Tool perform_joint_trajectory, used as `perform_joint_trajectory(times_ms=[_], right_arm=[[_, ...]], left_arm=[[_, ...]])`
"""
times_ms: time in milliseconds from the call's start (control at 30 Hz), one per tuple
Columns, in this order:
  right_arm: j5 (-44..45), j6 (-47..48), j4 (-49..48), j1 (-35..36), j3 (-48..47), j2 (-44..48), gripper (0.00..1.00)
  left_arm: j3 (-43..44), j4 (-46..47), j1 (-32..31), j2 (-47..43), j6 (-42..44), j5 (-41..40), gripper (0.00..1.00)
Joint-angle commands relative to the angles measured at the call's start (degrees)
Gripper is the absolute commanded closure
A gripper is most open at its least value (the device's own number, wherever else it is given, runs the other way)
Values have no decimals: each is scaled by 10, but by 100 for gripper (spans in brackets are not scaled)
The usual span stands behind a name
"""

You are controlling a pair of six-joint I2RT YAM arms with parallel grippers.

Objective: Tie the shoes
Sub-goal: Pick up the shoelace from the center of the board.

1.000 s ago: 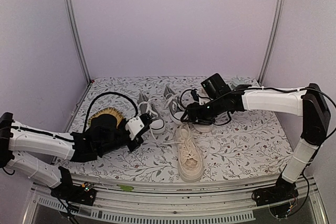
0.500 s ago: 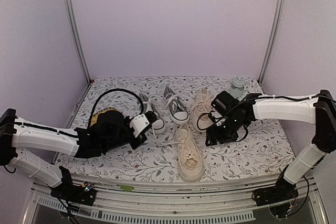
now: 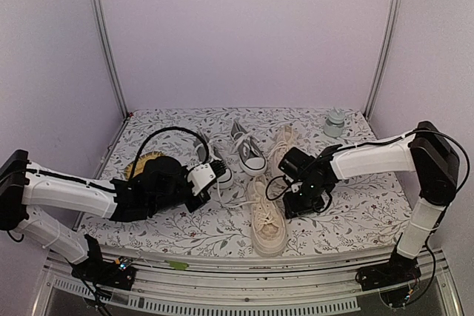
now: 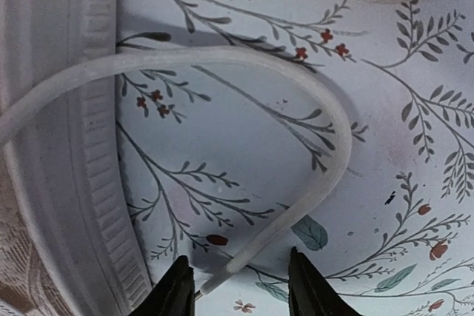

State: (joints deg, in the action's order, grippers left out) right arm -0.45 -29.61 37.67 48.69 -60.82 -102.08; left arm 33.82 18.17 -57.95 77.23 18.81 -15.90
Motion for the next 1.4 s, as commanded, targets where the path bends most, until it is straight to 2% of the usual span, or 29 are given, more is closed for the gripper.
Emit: perform_joint_trajectory(times_ms=[0, 67, 267, 433, 500, 567, 700, 833, 933, 1033, 1100, 1367], right_arm=[[10, -8, 26, -8, 59, 11, 64], [4, -12, 33, -21, 83, 24, 70], [10, -9, 61, -58, 113, 64, 69], [-75, 7, -3, -68, 135, 59, 74], [-63, 5, -8, -68, 138, 43, 79], [-45, 6, 0, -67, 139, 30, 97], [-18, 19, 22, -67, 134, 41, 99], [48, 27, 69, -94, 100, 122, 99], [11, 50, 53, -121, 93, 188, 99], [-85, 83, -11, -121, 115, 219, 99], [-157, 78, -74, -117, 140, 217, 99], [-259, 60, -194, -49, 154, 156, 99]], left_arm=[[14, -2, 2, 6, 13, 2, 100], [15, -3, 1, 6, 18, 1, 100], [16, -2, 1, 12, 24, 1, 100], [20, -1, 1, 19, 27, -1, 100], [21, -4, 2, 18, 26, -5, 100], [20, -7, 1, 15, 26, -9, 100], [15, -10, 6, 9, 14, -18, 100], [17, -16, 16, 42, -7, -1, 100], [19, -1, 7, 74, -3, 32, 100], [35, 32, -2, 130, -6, 71, 100], [60, 34, -15, 175, -5, 74, 100], [123, 79, -33, 285, 9, 95, 100]])
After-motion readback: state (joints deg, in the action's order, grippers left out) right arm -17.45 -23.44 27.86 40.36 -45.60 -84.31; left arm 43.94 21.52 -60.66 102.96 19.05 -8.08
